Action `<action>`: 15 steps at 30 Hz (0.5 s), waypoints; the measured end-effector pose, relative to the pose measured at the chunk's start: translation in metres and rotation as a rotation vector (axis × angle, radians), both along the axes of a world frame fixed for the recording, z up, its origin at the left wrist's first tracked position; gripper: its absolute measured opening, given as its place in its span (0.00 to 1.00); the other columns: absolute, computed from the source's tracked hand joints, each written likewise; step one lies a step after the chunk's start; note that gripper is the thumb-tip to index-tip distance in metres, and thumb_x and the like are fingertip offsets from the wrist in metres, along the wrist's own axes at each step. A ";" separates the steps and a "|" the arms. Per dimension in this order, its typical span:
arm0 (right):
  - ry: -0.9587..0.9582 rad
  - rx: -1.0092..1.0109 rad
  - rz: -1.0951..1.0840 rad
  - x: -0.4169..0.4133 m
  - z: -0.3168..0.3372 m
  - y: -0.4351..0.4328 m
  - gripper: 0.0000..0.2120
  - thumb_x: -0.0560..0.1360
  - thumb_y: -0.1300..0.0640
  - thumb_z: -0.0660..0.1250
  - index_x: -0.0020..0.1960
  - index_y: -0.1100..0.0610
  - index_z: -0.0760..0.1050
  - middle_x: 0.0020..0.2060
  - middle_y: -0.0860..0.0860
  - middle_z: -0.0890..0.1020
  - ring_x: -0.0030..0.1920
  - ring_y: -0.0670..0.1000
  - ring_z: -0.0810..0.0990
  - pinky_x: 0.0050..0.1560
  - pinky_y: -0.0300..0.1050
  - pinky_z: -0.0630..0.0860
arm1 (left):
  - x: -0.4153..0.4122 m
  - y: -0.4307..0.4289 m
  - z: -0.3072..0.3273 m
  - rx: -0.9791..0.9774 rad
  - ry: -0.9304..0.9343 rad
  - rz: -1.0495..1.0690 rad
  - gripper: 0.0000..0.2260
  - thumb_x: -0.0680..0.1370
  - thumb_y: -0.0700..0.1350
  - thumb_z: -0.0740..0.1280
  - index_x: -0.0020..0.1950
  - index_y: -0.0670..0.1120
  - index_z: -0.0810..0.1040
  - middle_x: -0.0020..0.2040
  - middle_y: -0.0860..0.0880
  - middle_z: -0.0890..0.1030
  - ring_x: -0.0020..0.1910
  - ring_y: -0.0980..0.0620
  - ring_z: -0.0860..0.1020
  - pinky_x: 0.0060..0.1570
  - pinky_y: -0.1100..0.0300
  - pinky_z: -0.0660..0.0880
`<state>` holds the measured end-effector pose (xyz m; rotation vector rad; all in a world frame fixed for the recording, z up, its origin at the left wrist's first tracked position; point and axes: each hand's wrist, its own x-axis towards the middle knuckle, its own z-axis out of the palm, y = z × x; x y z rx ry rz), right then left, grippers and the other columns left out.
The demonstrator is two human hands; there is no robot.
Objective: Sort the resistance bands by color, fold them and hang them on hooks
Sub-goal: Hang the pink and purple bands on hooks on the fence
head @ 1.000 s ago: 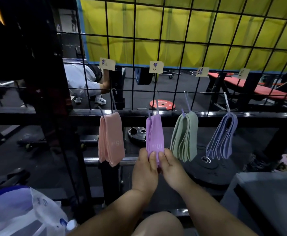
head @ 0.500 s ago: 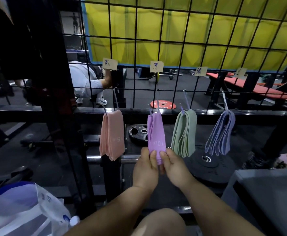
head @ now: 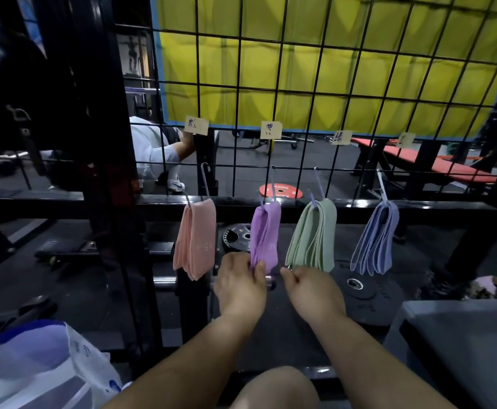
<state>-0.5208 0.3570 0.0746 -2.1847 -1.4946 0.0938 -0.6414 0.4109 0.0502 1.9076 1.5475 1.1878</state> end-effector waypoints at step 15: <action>0.359 0.577 -0.278 0.031 0.055 0.012 0.10 0.80 0.49 0.58 0.42 0.52 0.70 0.36 0.48 0.77 0.37 0.52 0.76 0.40 0.50 0.73 | 0.054 -0.008 0.082 0.213 -0.274 -0.372 0.08 0.75 0.40 0.65 0.42 0.52 0.69 0.43 0.52 0.74 0.44 0.52 0.73 0.45 0.59 0.71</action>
